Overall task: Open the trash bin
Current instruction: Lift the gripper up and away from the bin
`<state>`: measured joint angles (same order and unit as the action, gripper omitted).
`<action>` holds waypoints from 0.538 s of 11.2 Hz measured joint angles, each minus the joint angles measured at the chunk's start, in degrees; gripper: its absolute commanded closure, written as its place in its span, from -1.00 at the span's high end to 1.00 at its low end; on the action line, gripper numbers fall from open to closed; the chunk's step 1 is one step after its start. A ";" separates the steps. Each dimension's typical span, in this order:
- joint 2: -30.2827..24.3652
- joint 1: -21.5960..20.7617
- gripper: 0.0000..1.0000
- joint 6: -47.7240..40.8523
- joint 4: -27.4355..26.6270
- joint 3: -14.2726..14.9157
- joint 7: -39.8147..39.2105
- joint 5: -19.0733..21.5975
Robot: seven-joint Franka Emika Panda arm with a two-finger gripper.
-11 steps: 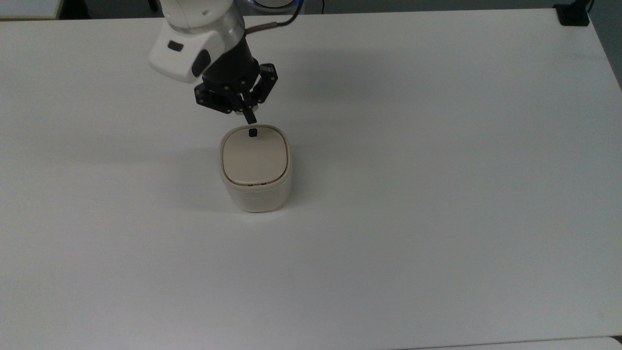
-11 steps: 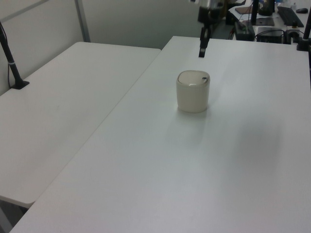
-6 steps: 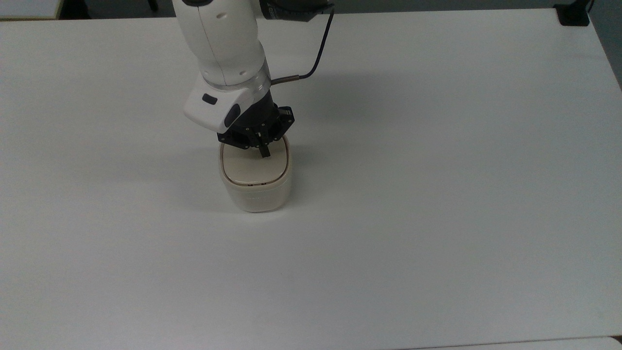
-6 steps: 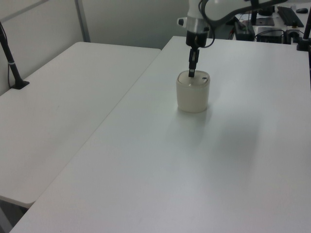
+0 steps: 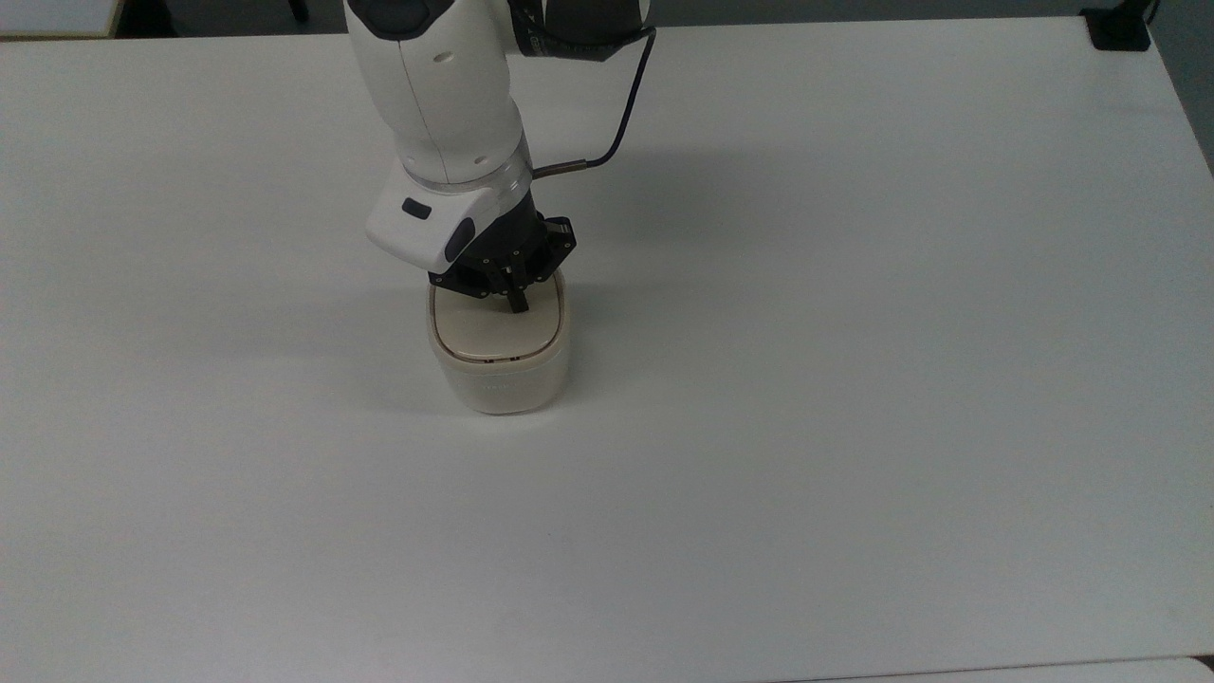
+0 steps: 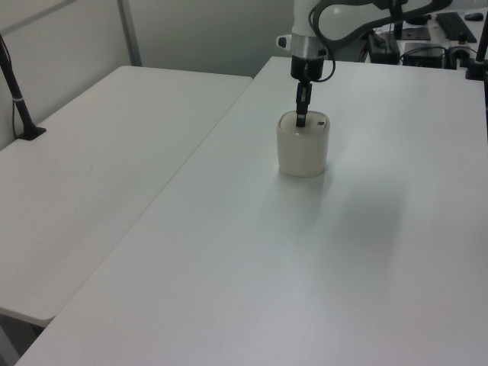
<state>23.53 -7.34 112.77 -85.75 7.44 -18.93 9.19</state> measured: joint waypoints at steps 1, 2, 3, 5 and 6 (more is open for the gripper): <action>-0.27 0.01 -0.93 -0.87 0.07 0.18 0.00 -0.03; -1.16 0.24 -0.67 -3.22 0.42 0.64 0.00 -0.32; -3.13 1.07 0.11 -7.18 0.96 1.13 0.01 -0.62; -9.78 3.33 1.00 -16.49 1.41 1.72 0.02 -0.66; -13.04 3.89 1.00 -20.38 1.36 1.93 0.88 -0.67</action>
<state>10.49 -3.45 92.39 -84.39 9.37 -18.05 8.51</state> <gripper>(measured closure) 0.758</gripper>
